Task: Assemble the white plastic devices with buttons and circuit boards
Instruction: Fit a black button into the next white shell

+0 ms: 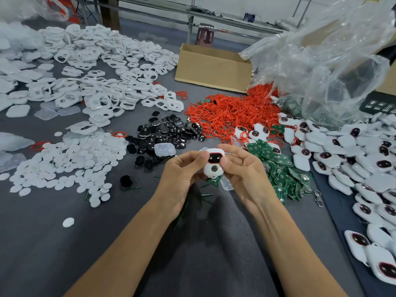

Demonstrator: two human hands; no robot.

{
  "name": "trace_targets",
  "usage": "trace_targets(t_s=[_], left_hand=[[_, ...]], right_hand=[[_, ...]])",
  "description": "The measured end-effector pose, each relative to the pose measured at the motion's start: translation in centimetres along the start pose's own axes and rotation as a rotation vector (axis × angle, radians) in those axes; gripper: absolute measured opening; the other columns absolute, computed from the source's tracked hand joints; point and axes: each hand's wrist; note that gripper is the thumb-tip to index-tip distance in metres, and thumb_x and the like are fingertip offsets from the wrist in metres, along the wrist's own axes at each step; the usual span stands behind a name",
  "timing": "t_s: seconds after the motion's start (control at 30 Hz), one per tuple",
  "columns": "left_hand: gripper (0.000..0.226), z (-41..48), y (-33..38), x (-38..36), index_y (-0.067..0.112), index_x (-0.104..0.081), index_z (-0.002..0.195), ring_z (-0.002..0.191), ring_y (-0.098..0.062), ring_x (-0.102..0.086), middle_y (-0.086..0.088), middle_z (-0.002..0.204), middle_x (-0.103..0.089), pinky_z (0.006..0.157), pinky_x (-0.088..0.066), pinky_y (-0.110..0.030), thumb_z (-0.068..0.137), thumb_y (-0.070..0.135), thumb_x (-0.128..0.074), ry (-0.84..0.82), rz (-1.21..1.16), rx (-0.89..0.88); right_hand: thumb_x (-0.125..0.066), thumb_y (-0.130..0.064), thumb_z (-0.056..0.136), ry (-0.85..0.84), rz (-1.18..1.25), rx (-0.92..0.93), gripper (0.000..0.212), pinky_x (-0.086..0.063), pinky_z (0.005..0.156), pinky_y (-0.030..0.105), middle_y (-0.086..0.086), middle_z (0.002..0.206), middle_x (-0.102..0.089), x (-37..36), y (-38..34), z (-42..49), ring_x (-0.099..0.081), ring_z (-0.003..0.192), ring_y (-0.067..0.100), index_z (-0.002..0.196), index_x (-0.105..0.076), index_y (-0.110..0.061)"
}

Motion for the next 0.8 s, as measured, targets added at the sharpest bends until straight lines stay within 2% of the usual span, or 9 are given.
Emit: trace_targets(t_s=[0.07, 0.17, 0.23, 0.3, 0.37, 0.47, 0.53, 0.67, 0.8], left_hand=[[0.021, -0.1, -0.3, -0.1, 0.007, -0.069, 0.077, 0.064, -0.016, -0.055, -0.008, 0.072, -0.065, 0.058, -0.046, -0.022, 0.072, 0.028, -0.07, 0.091, 0.081, -0.059], [0.016, -0.2, -0.4, -0.3, 0.005, -0.071, 0.081, 0.058, -0.012, -0.062, -0.004, 0.066, -0.068, 0.052, -0.05, -0.022, 0.088, 0.018, -0.065, 0.125, 0.126, -0.092], [0.023, -0.3, -0.3, -0.3, 0.005, -0.072, 0.086, 0.064, -0.011, -0.068, -0.004, 0.072, -0.072, 0.058, -0.056, -0.023, 0.095, 0.02, -0.057, 0.091, 0.123, -0.05], [0.027, -0.3, -0.3, -0.3, 0.003, -0.072, 0.089, 0.068, -0.013, -0.068, -0.006, 0.076, -0.072, 0.066, -0.059, -0.026, 0.097, 0.022, -0.054, 0.047, 0.155, -0.012], [0.023, -0.3, -0.3, -0.3, -0.001, -0.071, 0.092, 0.068, -0.015, -0.066, -0.006, 0.077, -0.071, 0.066, -0.059, -0.027, 0.096, 0.016, -0.055, 0.019, 0.214, 0.002], [0.015, -0.2, -0.4, -0.2, 0.002, -0.069, 0.089, 0.061, -0.01, -0.064, 0.0, 0.07, -0.069, 0.06, -0.056, -0.022, 0.095, 0.004, -0.055, 0.032, 0.251, 0.015], [0.016, -0.2, -0.4, -0.3, 0.003, -0.068, 0.088, 0.063, -0.01, -0.066, -0.003, 0.073, -0.07, 0.06, -0.056, -0.02, 0.094, -0.002, -0.055, 0.039, 0.243, 0.028], [0.015, -0.2, -0.3, -0.1, 0.001, -0.067, 0.09, 0.065, -0.009, -0.068, -0.003, 0.074, -0.071, 0.062, -0.056, -0.019, 0.092, -0.007, -0.054, -0.015, 0.197, 0.056], [0.018, -0.1, -0.5, 0.1, 0.002, -0.066, 0.092, 0.064, -0.009, -0.068, -0.006, 0.079, -0.071, 0.063, -0.057, -0.02, 0.092, -0.01, -0.053, -0.021, 0.296, 0.065]], right_hand=[[-0.07, -0.003, 0.068, 0.036, -0.127, 0.113, 0.032, -0.054, 0.066, 0.022, 0.003, 0.072, -0.072, -0.2, -0.1, -0.2, -0.066, 0.065, 0.014, 0.099, -0.065, -0.01], [-0.076, 0.005, 0.069, 0.105, -0.53, 0.329, 0.037, -0.046, 0.06, 0.014, -0.006, 0.065, -0.07, -0.5, 0.1, -0.6, -0.061, 0.057, 0.003, 0.093, -0.065, -0.021], [-0.078, -0.001, 0.067, 0.129, -0.755, 0.425, 0.036, -0.045, 0.065, 0.011, -0.009, 0.068, -0.07, -0.8, 0.5, -0.7, -0.063, 0.063, -0.001, 0.087, -0.065, -0.027], [-0.079, -0.001, 0.065, 0.142, -0.972, 0.511, 0.033, -0.043, 0.07, 0.005, -0.01, 0.071, -0.069, -1.0, 1.0, -0.8, -0.064, 0.071, -0.005, 0.084, -0.065, -0.025], [-0.079, -0.001, 0.066, 0.147, -1.147, 0.522, 0.034, -0.043, 0.073, 0.007, -0.011, 0.073, -0.067, -1.1, 1.3, -0.7, -0.064, 0.076, 0.0, 0.088, -0.065, -0.023], [-0.077, -0.009, 0.07, 0.099, -1.2, 0.43, 0.039, -0.046, 0.083, 0.025, -0.02, 0.075, -0.069, -1.1, 0.7, -1.0, -0.062, 0.087, 0.008, 0.101, -0.06, -0.025], [-0.072, -0.01, 0.073, 0.046, -1.174, 0.394, 0.042, -0.044, 0.086, 0.029, -0.021, 0.081, -0.071, -1.0, 0.2, -1.2, -0.061, 0.09, 0.008, 0.111, -0.058, -0.023], [-0.066, 0.0, 0.077, -0.004, -1.096, 0.313, 0.045, -0.045, 0.077, 0.024, -0.012, 0.083, -0.073, -1.1, -0.7, -1.5, -0.058, 0.075, 0.001, 0.116, -0.056, -0.02], [-0.067, 0.001, 0.076, -0.027, -1.171, 0.274, 0.044, -0.043, 0.082, 0.016, -0.015, 0.081, -0.073, -1.3, -1.1, -1.5, -0.062, 0.083, -0.002, 0.112, -0.061, -0.023]])
Point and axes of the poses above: each hand's wrist, its own z-axis towards the middle knuckle, its own x-axis out of the back of the hand, y = z × x
